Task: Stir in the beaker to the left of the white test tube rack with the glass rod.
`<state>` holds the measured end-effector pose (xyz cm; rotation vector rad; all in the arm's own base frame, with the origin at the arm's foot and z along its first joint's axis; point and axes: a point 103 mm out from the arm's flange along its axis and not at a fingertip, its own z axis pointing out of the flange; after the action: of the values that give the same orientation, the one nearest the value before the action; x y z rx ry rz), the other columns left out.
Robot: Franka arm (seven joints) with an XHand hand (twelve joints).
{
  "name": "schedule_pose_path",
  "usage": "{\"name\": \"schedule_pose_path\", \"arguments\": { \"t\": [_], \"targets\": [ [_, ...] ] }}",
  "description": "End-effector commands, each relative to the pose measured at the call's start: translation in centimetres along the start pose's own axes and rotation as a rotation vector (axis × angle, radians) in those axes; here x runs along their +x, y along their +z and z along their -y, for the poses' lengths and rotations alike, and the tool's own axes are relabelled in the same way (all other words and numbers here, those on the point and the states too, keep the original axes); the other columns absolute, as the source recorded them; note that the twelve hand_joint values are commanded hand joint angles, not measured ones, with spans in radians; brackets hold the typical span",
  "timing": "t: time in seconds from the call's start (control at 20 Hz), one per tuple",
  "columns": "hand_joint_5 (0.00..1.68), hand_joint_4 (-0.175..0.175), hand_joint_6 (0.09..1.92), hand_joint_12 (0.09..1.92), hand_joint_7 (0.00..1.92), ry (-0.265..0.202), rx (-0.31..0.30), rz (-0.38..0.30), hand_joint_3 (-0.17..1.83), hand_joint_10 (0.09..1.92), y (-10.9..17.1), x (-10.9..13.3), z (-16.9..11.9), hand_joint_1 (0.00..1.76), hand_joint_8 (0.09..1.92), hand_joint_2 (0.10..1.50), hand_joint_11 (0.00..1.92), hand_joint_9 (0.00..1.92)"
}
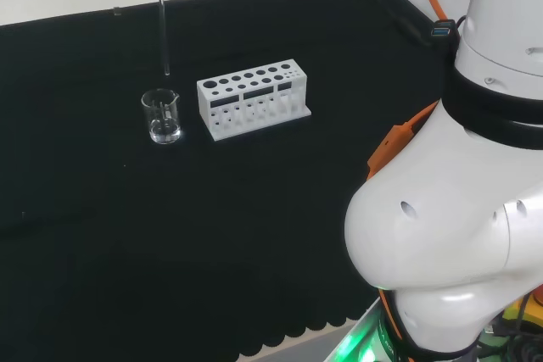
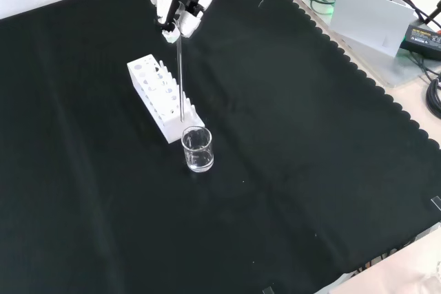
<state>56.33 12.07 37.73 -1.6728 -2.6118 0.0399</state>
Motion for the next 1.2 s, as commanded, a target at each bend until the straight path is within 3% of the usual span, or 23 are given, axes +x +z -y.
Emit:
{"name": "schedule_pose_path", "arguments": {
  "t": [0.05,0.75,1.2],
  "targets": [
    [1.08,-0.175,0.89,0.91,1.55,-0.004,0.011,0.002,-0.17,0.58,0.4,0.0,0.1,1.18,0.74,1.15,1.69,1.74],
    [1.08,-0.175,0.89,0.92,1.55,-0.036,0.037,0.006,-0.17,0.58,2.9,3.0,-1.2,1.18,0.74,1.15,1.69,1.74],
    [1.08,-0.175,0.89,0.92,1.55,-0.049,0.054,-0.006,-0.17,0.58,3.7,3.1,-1.4,1.18,0.74,1.15,1.69,1.74]
  ]
}}
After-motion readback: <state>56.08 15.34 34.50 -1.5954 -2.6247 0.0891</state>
